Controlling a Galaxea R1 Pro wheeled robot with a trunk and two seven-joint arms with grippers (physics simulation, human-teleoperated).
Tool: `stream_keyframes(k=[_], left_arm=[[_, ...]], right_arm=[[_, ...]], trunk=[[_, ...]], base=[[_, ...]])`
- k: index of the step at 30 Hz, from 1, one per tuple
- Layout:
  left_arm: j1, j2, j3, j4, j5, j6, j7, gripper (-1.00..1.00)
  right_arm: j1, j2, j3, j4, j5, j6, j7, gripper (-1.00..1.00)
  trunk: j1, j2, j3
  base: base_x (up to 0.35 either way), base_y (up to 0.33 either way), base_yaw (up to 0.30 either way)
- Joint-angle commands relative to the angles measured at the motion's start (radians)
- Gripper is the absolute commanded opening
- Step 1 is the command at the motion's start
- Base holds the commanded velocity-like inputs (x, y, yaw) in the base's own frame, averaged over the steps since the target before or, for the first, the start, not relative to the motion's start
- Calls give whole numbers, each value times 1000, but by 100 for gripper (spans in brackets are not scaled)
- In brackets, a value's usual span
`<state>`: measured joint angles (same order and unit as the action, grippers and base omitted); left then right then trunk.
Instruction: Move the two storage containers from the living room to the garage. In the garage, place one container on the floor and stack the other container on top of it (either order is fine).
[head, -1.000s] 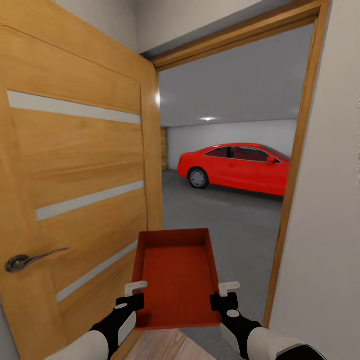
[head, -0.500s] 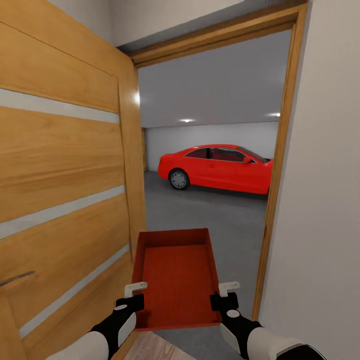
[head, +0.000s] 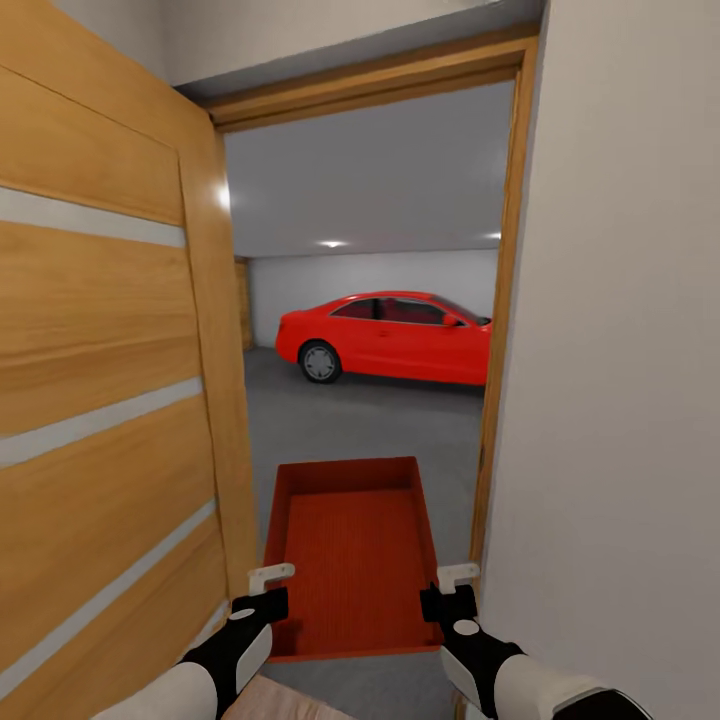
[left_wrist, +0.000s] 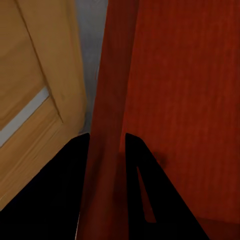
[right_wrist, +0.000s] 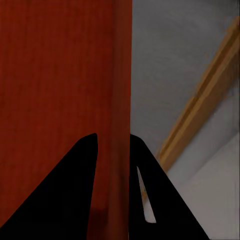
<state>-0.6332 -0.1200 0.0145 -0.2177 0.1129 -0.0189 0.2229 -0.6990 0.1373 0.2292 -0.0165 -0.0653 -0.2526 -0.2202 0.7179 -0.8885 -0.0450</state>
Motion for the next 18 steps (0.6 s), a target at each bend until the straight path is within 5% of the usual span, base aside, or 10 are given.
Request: stream_keyframes(k=[1,18], left_arm=[[0,60,-4,-5,5,-85,-67,-100],[0,60,-5,-5,5,-85,-68,-100]], right_arm=[[-1,1,-74,3,-2,1,2,-100],[-2,2,-74,3,-1,2,1,-100]], trunk=[[0,-1,-1],[0,-1,0]], base=[[87,0,-275],[294,105,-43]])
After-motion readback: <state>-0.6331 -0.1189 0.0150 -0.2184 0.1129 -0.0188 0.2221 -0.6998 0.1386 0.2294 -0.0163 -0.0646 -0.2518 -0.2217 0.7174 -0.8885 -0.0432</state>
